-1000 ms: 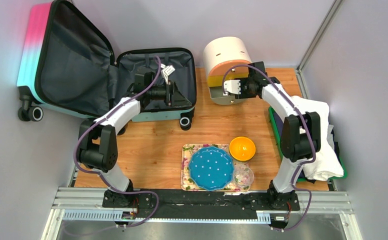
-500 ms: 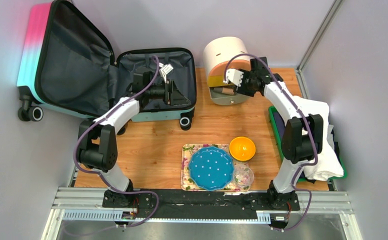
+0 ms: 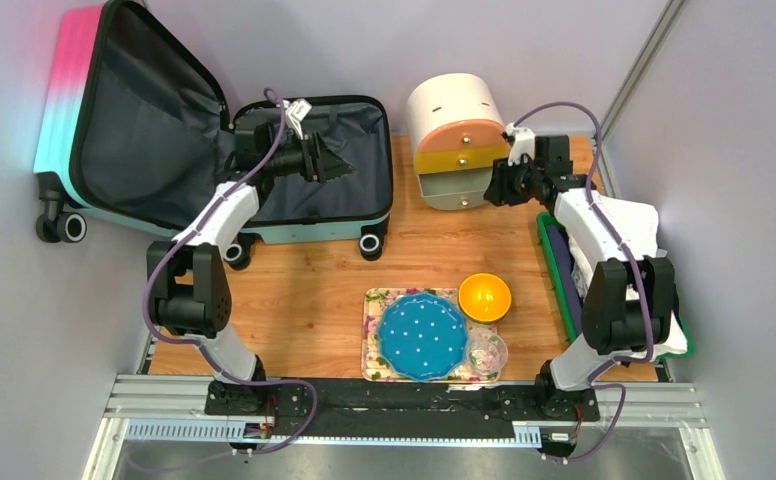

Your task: Open, take out, and arrange the luggage

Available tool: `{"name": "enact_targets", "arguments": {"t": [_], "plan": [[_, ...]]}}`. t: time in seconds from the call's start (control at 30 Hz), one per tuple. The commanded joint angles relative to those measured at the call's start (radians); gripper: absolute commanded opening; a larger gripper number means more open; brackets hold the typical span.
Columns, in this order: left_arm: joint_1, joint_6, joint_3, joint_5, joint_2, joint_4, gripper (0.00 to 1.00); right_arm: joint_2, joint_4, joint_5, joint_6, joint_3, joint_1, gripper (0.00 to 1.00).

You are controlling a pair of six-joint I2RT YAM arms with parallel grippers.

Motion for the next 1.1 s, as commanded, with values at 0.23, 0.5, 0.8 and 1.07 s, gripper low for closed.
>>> {"name": "enact_targets", "arguments": {"t": [0.23,0.5,0.8,1.07], "plan": [[0.019,0.2,0.073,0.016,-0.029,-0.178,0.8,0.085,0.442,-0.031,0.365,-0.178,0.019,0.26],[0.019,0.313,0.047,-0.039,-0.065,-0.28,0.8,0.218,0.668,0.001,0.285,-0.189,0.088,0.22],[0.019,0.329,0.04,-0.062,-0.053,-0.301,0.8,0.287,0.719,0.032,0.225,-0.091,0.099,0.19],[0.019,0.289,0.073,-0.076,0.003,-0.258,0.8,0.35,0.739,0.11,0.129,0.006,0.129,0.21]]}}
